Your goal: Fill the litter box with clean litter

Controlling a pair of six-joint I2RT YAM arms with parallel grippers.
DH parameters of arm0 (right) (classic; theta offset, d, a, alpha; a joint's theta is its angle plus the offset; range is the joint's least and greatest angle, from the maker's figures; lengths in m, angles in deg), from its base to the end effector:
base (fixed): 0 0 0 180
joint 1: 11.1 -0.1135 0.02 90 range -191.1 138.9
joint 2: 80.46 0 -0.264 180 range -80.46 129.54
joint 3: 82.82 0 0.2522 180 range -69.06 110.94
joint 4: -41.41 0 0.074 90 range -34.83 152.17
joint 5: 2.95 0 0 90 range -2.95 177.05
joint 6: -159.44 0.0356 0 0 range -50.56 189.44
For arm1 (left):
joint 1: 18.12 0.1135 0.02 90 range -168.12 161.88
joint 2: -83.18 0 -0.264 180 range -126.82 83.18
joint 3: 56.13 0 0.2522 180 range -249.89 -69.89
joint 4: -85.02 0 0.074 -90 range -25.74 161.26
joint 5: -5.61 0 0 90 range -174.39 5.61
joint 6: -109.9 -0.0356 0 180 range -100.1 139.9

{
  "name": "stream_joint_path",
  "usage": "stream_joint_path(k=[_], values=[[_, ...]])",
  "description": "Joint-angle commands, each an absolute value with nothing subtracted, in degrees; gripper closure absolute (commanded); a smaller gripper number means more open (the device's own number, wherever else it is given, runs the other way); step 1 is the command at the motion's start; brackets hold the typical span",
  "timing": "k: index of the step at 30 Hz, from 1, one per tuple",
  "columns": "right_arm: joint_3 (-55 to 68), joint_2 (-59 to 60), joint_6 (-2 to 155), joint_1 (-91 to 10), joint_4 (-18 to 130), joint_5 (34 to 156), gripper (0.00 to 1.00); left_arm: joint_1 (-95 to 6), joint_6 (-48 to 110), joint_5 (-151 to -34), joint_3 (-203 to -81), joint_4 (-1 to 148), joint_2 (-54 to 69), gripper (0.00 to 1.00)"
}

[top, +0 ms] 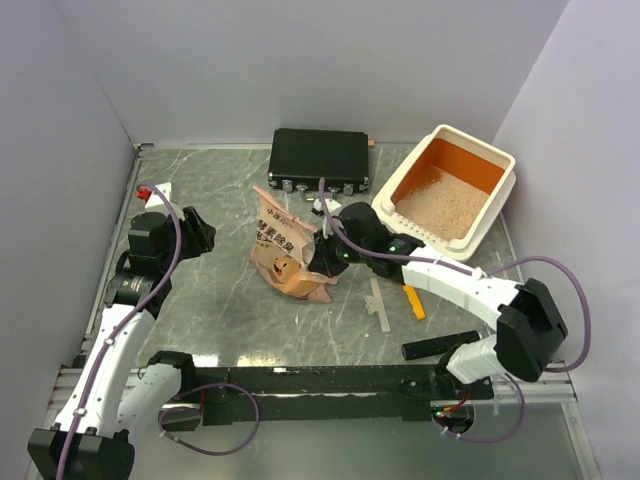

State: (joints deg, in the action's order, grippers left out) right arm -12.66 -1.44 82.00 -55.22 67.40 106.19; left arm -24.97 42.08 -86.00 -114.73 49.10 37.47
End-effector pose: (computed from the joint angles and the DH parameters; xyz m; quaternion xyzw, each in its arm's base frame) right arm 0.2124 0.2223 0.2723 -0.3118 0.8202 0.3464 0.3318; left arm 0.1809 -0.0227 0.3159 -0.1036 0.8275 -0.1496 0.5311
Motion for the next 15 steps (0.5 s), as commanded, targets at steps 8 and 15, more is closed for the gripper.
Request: stream_joint_path(k=[8,15], values=[[-2.0,6.3,82.0,-61.3,73.9,94.2,1.0,-25.1,42.4,-85.9,-115.0,49.6,38.3,0.48],[1.1,7.2,82.3,-63.5,77.6,87.2,0.98,-25.1,42.4,-86.1,-115.0,49.6,38.4,0.47]])
